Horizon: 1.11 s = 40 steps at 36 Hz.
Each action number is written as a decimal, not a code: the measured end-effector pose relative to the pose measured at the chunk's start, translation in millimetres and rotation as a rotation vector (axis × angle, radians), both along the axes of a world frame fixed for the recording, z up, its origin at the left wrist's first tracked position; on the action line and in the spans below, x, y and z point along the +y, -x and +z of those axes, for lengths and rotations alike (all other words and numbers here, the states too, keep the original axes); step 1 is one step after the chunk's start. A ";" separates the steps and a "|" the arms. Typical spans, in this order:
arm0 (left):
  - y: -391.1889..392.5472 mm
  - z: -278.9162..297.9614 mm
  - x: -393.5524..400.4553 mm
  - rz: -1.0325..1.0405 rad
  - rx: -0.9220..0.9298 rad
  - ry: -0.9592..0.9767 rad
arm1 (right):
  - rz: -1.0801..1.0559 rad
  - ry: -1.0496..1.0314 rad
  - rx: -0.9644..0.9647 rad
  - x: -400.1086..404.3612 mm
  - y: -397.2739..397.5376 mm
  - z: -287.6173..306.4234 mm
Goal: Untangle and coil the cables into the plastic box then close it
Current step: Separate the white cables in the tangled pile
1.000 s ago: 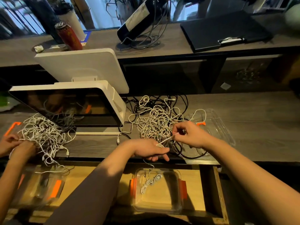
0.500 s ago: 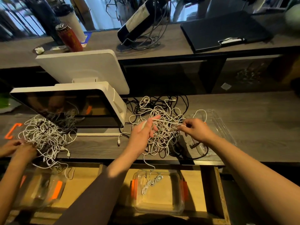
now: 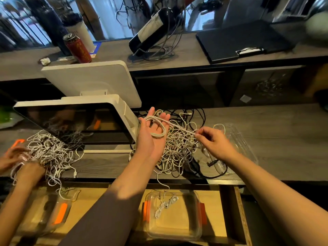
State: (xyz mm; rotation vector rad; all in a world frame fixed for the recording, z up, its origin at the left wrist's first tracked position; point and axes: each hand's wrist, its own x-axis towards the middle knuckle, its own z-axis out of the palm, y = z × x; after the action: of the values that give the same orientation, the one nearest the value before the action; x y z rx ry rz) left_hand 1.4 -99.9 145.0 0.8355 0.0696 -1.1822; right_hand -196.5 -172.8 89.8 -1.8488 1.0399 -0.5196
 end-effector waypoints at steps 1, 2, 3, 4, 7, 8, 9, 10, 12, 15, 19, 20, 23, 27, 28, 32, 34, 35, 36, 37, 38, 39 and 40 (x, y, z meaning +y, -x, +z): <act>-0.9 -1.7 -3.5 0.024 0.028 -0.003 | 0.010 -0.015 -0.003 3.0 -1.0 -1.9; -1.2 -2.2 -6.4 0.045 0.052 -0.004 | 0.025 -0.031 0.000 5.7 -1.9 -4.2; -1.3 -3.8 -9.6 0.063 0.067 -0.012 | 0.040 -0.046 0.003 8.5 -2.2 -6.8; -1.2 -5.3 -12.4 0.079 0.078 -0.017 | 0.053 -0.059 -0.003 11.1 -2.5 -9.7; -0.9 -11.8 -19.3 0.111 0.090 -0.046 | 0.082 -0.065 -0.029 17.6 -1.6 -17.4; -1.6 -14.6 -20.7 0.117 0.089 -0.061 | 0.100 -0.050 -0.002 19.4 -1.4 -19.2; -2.6 -17.4 -22.1 0.123 0.081 -0.081 | 0.130 -0.030 0.038 22.0 -1.9 -19.4; -3.0 -19.1 -23.2 0.125 0.062 -0.098 | 0.169 -0.005 0.089 25.4 -3.1 -18.7; -3.4 -23.9 -26.8 0.115 -0.019 -0.149 | 0.268 0.061 0.198 34.3 -7.0 -13.9; 0.8 -27.2 -29.2 0.054 -0.274 -0.261 | 0.397 0.158 0.317 47.0 -14.0 -2.8; 13.6 -30.5 -22.7 -0.194 -0.953 -0.393 | 0.471 0.232 0.305 58.7 -24.5 17.1; 18.7 -31.1 -20.3 -0.258 -1.061 -0.405 | 0.475 0.253 0.285 59.3 -26.8 21.2; 27.1 -36.6 -15.6 -0.458 -1.197 -0.417 | 0.468 0.294 0.260 56.0 -29.6 27.8; 29.2 -29.7 -4.0 -0.785 -1.010 -0.408 | 0.406 0.353 0.205 47.7 -23.8 31.3; 28.7 -28.8 -1.3 -0.874 -0.915 -0.429 | 0.370 0.370 0.193 44.6 -21.3 32.7; 22.0 -36.1 13.5 -1.149 -0.660 -0.475 | 0.227 0.413 0.181 29.4 -10.0 37.1; 21.1 -36.0 18.9 -1.303 -0.533 -0.387 | 0.194 0.379 0.196 22.9 -4.7 39.7; 20.0 -36.1 20.0 -1.377 -0.508 -0.347 | 0.185 0.370 0.203 20.3 -3.3 40.7; 19.6 -35.9 20.6 -1.436 -0.494 -0.314 | 0.182 0.370 0.214 18.4 -2.2 41.6; 19.6 -35.1 21.2 -1.480 -0.493 -0.293 | 0.184 0.370 0.224 17.4 -1.5 42.4; 20.1 -33.5 22.1 -1.508 -0.490 -0.278 | 0.186 0.372 0.229 17.1 -1.9 42.6; 19.8 -32.3 23.1 -1.536 -0.486 -0.258 | 0.187 0.373 0.230 17.5 -2.3 43.2; 19.1 -31.9 24.4 -1.567 -0.478 -0.229 | 0.184 0.369 0.230 18.1 -3.0 44.1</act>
State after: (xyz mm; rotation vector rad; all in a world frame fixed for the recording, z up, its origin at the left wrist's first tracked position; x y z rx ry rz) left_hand -17.6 -75.6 113.1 1.3974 -1.0331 -2.3784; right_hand -193.5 -154.7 133.9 -2.3506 0.9543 -0.4153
